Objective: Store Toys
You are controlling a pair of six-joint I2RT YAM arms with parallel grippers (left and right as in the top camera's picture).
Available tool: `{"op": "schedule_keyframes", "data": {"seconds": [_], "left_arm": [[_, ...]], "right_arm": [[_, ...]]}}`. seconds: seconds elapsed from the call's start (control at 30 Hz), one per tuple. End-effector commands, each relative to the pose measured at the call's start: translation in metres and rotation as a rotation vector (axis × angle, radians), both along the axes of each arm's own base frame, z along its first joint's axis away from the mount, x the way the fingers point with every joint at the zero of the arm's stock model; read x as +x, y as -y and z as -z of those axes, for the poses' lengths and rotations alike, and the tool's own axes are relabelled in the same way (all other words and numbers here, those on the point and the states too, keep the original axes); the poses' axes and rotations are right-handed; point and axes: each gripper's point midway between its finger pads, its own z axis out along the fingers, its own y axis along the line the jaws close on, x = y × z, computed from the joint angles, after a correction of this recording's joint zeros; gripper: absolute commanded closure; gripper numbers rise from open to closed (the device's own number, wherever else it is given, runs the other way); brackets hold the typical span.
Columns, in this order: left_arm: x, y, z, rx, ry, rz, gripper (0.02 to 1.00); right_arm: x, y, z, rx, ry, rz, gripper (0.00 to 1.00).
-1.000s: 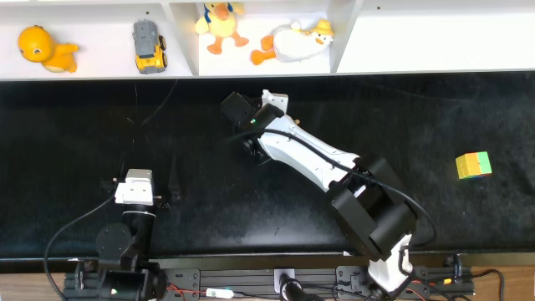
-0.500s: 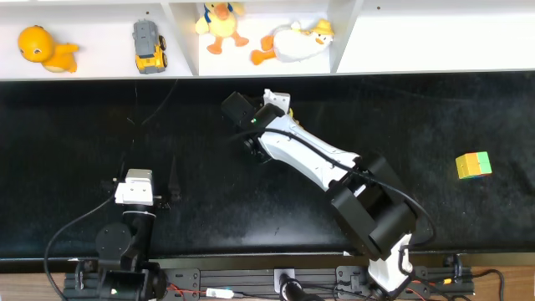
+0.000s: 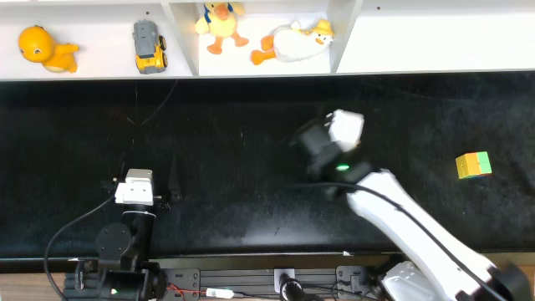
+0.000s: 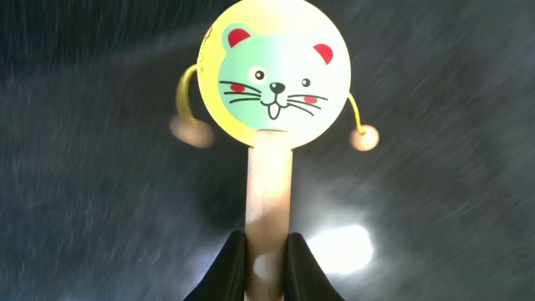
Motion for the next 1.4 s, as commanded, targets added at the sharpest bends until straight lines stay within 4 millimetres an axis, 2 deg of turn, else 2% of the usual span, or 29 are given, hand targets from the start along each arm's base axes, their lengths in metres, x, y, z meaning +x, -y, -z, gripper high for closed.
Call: {"op": "schedule_keyframes", "data": {"seconds": [0.03, 0.2, 0.33, 0.57, 0.77, 0.9, 1.0, 1.03, 1.1, 1.13, 1.27, 1.4], "left_arm": [[-0.001, 0.003, -0.001, -0.019, 0.005, 0.015, 0.020], [-0.001, 0.003, -0.001, -0.019, 0.005, 0.015, 0.023], [-0.001, 0.003, -0.001, -0.019, 0.005, 0.015, 0.023], [-0.001, 0.003, -0.001, -0.019, 0.005, 0.015, 0.020], [-0.001, 0.003, -0.001, -0.019, 0.005, 0.015, 0.023], [-0.001, 0.003, -0.001, -0.019, 0.005, 0.015, 0.023], [-0.001, 0.003, -0.001, -0.019, 0.005, 0.015, 0.020], [-0.001, 0.003, -0.001, -0.019, 0.005, 0.015, 0.020], [-0.001, 0.003, -0.001, -0.019, 0.005, 0.015, 0.020], [-0.001, 0.003, -0.001, -0.019, 0.005, 0.015, 0.023], [-0.001, 0.003, -0.001, -0.019, 0.005, 0.015, 0.023], [-0.001, 0.003, -0.001, -0.019, 0.005, 0.015, 0.023]], "right_arm": [[0.024, 0.039, -0.031, -0.080, 0.003, -0.171, 0.958], [0.056, 0.076, -0.058, -0.150, 0.031, -0.205, 0.958], [0.090, 0.078, -0.067, -0.181, 0.051, -0.338, 0.958], [0.144, 0.077, -0.053, -0.203, 0.011, -0.368, 0.956], [0.198, 0.076, -0.045, -0.226, 0.075, -0.345, 0.919], [0.221, 0.073, -0.038, -0.226, 0.091, -0.341, 0.888], [0.233, 0.073, -0.030, -0.225, 0.092, -0.338, 0.855], [0.236, 0.073, -0.029, -0.225, 0.097, -0.336, 0.812], [0.239, 0.071, -0.029, -0.218, 0.109, -0.339, 0.649], [0.239, 0.071, -0.029, -0.217, 0.111, -0.337, 0.614], [0.232, 0.071, -0.027, -0.198, 0.086, -0.319, 0.619], [0.207, 0.072, -0.028, -0.174, 0.022, -0.328, 0.649]]}}
